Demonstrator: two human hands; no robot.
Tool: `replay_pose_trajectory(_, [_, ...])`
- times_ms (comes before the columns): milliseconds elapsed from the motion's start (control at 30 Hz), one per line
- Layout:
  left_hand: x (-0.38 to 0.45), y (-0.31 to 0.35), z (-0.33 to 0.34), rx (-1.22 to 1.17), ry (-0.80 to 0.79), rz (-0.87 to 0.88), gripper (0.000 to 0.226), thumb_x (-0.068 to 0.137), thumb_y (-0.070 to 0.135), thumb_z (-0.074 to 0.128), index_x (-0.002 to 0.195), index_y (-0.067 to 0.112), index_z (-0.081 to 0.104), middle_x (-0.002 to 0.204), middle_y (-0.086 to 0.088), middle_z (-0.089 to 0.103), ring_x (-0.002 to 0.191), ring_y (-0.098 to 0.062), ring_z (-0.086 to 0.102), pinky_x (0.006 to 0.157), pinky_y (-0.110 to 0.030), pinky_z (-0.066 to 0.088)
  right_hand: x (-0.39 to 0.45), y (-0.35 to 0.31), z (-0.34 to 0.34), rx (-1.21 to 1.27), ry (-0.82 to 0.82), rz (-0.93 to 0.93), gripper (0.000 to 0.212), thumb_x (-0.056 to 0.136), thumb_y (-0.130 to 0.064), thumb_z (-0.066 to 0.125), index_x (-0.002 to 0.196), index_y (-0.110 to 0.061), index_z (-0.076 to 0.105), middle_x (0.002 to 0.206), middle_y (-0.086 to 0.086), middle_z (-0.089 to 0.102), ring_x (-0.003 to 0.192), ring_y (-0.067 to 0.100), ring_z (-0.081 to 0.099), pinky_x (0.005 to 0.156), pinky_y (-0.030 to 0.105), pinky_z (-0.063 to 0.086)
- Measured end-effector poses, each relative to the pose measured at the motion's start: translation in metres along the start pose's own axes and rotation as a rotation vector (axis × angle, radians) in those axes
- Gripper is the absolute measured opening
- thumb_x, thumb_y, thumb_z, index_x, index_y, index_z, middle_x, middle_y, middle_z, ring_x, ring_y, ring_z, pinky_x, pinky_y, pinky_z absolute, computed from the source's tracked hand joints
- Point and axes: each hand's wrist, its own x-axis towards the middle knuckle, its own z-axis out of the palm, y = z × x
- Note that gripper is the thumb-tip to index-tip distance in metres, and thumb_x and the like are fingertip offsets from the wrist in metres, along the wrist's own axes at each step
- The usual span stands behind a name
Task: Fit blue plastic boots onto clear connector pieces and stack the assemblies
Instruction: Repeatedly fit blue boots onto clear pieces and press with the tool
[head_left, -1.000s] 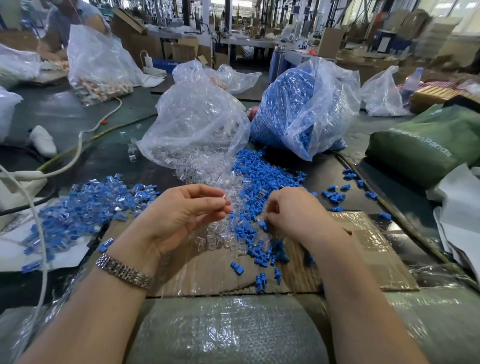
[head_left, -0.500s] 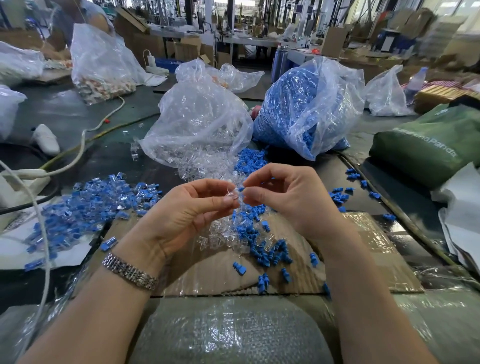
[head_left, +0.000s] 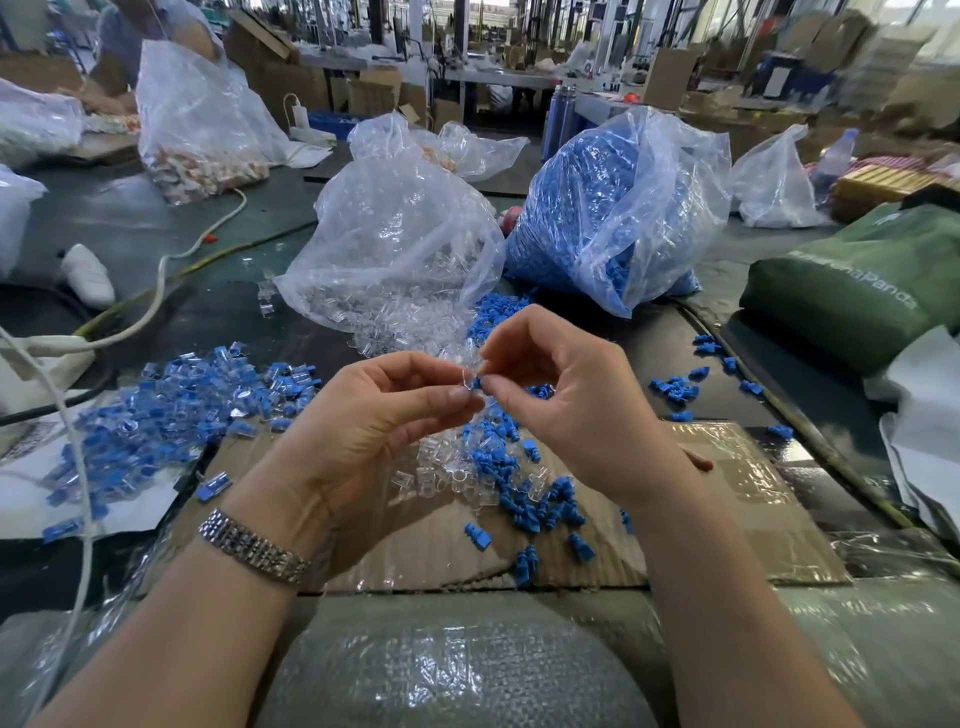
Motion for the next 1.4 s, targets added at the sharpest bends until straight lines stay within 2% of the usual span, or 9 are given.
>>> replay_pose_trajectory(367, [-0.002, 0.004, -0.001, 0.169, -0.062, 0.015, 0.028, 0.063, 0.014, 0.083, 0.090, 0.012, 0.082, 0.090, -0.016, 0.078, 0.081, -0.026, 0.076, 0.075, -0.029, 0.061, -0.001, -0.004, 0.001, -0.093, -0.070, -0.035, 0.017, 0.089, -0.001, 0.072, 0.093, -0.015, 0.064, 0.085, -0.005, 0.070, 0.085, 0.013, 0.069, 0.083, 0.034, 0.057])
replay_pose_trajectory(667, [-0.001, 0.004, -0.001, 0.158, -0.059, 0.007, 0.029, 0.061, 0.014, 0.083, 0.089, 0.010, 0.081, 0.091, -0.017, 0.077, 0.079, -0.026, 0.076, 0.071, -0.027, 0.060, -0.002, -0.006, -0.002, -0.060, -0.094, 0.013, 0.017, 0.091, -0.007, 0.073, 0.099, -0.019, 0.066, 0.090, -0.009, 0.070, 0.090, 0.009, 0.069, 0.084, 0.026, 0.057])
replay_pose_trajectory(767, [0.000, 0.003, -0.002, 0.125, -0.028, 0.000, 0.029, 0.066, 0.009, 0.081, 0.095, 0.002, 0.079, 0.098, -0.023, 0.076, 0.083, -0.028, 0.076, 0.072, -0.027, 0.060, -0.001, 0.003, -0.016, -0.090, 0.024, 0.138, 0.019, 0.092, -0.024, 0.074, 0.108, -0.027, 0.064, 0.101, -0.014, 0.066, 0.095, 0.002, 0.065, 0.084, 0.021, 0.055])
replay_pose_trajectory(867, [0.001, 0.002, -0.003, 0.086, 0.009, -0.005, 0.027, 0.072, 0.003, 0.075, 0.098, -0.003, 0.076, 0.101, -0.025, 0.074, 0.084, -0.030, 0.075, 0.072, -0.027, 0.061, -0.001, 0.028, -0.035, -0.516, 0.006, 0.506, 0.046, 0.091, -0.049, 0.070, 0.124, -0.020, 0.059, 0.123, -0.001, 0.057, 0.112, 0.015, 0.058, 0.098, 0.039, 0.051])
replay_pose_trajectory(967, [0.004, 0.002, -0.005, 0.042, 0.040, -0.012, 0.028, 0.072, 0.003, 0.074, 0.098, -0.005, 0.075, 0.102, -0.026, 0.074, 0.085, -0.030, 0.075, 0.073, -0.028, 0.062, -0.002, 0.046, -0.039, -0.797, -0.270, 0.818, 0.055, 0.083, -0.062, 0.073, 0.094, -0.011, 0.059, 0.116, 0.014, 0.057, 0.108, 0.032, 0.056, 0.083, 0.038, 0.047])
replay_pose_trajectory(1067, [0.007, 0.002, -0.008, -0.024, 0.061, -0.018, 0.032, 0.073, 0.002, 0.074, 0.103, -0.007, 0.071, 0.104, -0.026, 0.074, 0.086, -0.029, 0.076, 0.072, -0.027, 0.062, -0.002, 0.055, -0.038, -0.851, -0.304, 0.792, 0.046, 0.086, -0.053, 0.072, 0.072, -0.014, 0.051, 0.091, 0.012, 0.058, 0.087, 0.029, 0.056, 0.063, 0.032, 0.038])
replay_pose_trajectory(1200, [0.010, 0.001, -0.013, -0.118, 0.082, -0.003, 0.027, 0.075, 0.000, 0.073, 0.102, -0.001, 0.070, 0.105, -0.024, 0.075, 0.087, -0.028, 0.075, 0.070, -0.027, 0.061, -0.001, 0.050, -0.040, -0.774, -0.202, 0.748, 0.034, 0.090, -0.041, 0.060, 0.074, -0.011, 0.059, 0.074, 0.007, 0.059, 0.064, 0.023, 0.054, 0.053, 0.030, 0.034])
replay_pose_trajectory(1267, [0.012, 0.001, -0.016, -0.154, 0.096, -0.001, 0.023, 0.076, 0.001, 0.074, 0.099, 0.003, 0.072, 0.105, -0.021, 0.075, 0.087, -0.026, 0.075, 0.069, -0.027, 0.061, 0.000, 0.040, -0.042, -0.569, -0.128, 0.715, 0.034, 0.094, -0.034, 0.056, 0.071, -0.009, 0.053, 0.068, 0.008, 0.054, 0.059, 0.023, 0.049, 0.055, 0.032, 0.037])
replay_pose_trajectory(1400, [0.014, 0.001, -0.020, -0.209, 0.093, -0.004, 0.017, 0.078, 0.001, 0.074, 0.090, 0.011, 0.080, 0.104, -0.015, 0.076, 0.092, -0.023, 0.075, 0.072, -0.028, 0.061, 0.003, 0.010, -0.045, -0.074, -0.194, 0.647, 0.031, 0.101, -0.028, 0.060, 0.092, 0.001, 0.066, 0.076, 0.016, 0.064, 0.068, 0.023, 0.065, 0.072, 0.044, 0.061])
